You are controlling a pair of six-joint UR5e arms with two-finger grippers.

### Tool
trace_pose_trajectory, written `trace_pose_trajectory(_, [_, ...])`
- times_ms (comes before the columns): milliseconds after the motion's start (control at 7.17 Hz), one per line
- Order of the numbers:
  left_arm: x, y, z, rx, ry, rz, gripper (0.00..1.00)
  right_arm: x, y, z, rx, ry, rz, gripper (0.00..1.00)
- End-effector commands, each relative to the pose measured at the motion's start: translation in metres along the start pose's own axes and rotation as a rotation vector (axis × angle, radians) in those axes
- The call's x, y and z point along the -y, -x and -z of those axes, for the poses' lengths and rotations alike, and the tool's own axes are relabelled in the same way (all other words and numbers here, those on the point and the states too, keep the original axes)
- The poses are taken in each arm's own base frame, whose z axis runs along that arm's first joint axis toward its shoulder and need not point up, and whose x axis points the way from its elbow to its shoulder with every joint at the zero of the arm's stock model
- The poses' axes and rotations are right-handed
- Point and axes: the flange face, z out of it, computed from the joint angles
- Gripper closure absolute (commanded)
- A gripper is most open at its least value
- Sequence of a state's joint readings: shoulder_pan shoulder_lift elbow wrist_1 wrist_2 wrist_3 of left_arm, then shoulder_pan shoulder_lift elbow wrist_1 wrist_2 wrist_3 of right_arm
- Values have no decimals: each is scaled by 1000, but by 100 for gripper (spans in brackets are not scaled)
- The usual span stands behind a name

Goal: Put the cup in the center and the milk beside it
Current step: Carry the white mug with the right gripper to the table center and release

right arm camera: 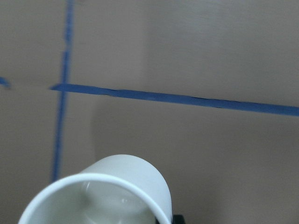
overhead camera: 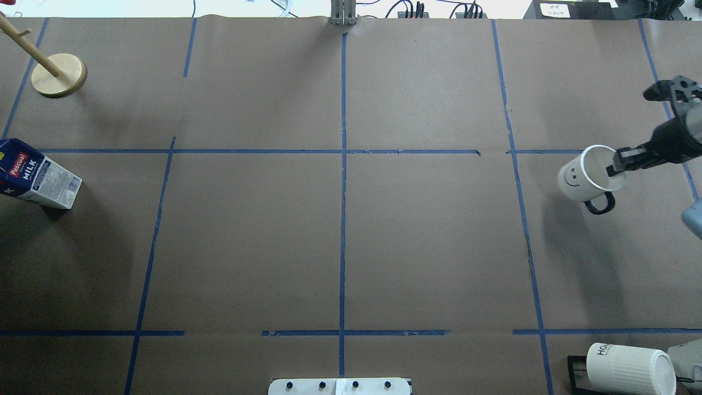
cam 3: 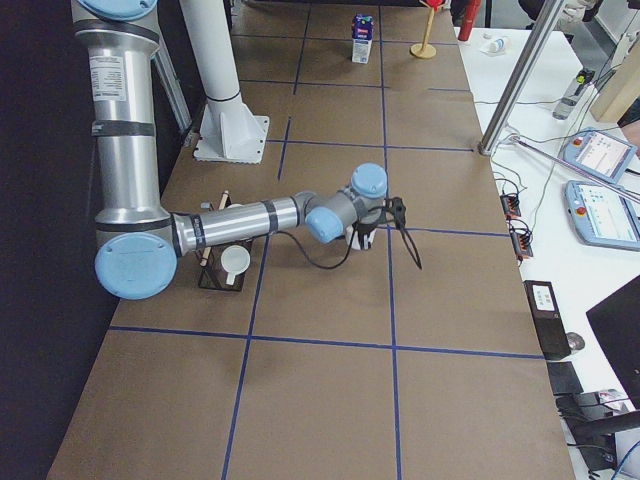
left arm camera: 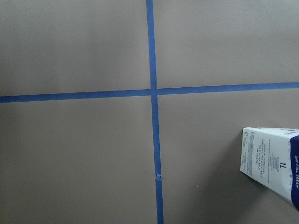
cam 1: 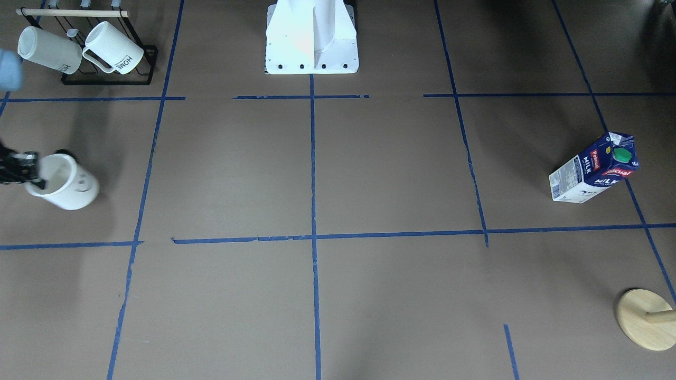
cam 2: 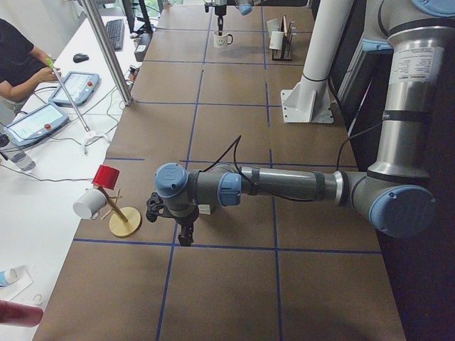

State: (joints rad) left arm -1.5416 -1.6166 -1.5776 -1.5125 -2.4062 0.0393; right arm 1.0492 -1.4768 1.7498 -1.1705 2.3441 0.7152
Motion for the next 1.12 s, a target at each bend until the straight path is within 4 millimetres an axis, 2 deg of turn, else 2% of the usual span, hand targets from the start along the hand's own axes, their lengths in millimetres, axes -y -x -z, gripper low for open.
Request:
trace_pose_trajectory(0, [0,0,0,-1,0,0,0,2,267,-33,108,31,-88,100])
trace_pose_trajectory(140, [0,-1,1,0,-3,-4,0,12,342,-58,72,2,-131,100])
trace_pose_trajectory(279, [1,-2,2,0,-14,-13,0,36,381,-78,56,16,-201,100])
trace_pose_trajectory(419, [2,-3,3,0,-16,-14,0,47,385,-102,22,32,-235,100])
trace_pose_trajectory(558, [2,-4,4,0,-18,-11,0,53,378,-118,-9,32,-246,100])
trace_pose_trajectory(698, [2,-5,5,0,-20,-14,0,57,384,-136,-39,27,-246,100])
trace_pose_trajectory(977, [2,-7,6,0,-23,-17,0,52,388,-144,-46,36,-243,96])
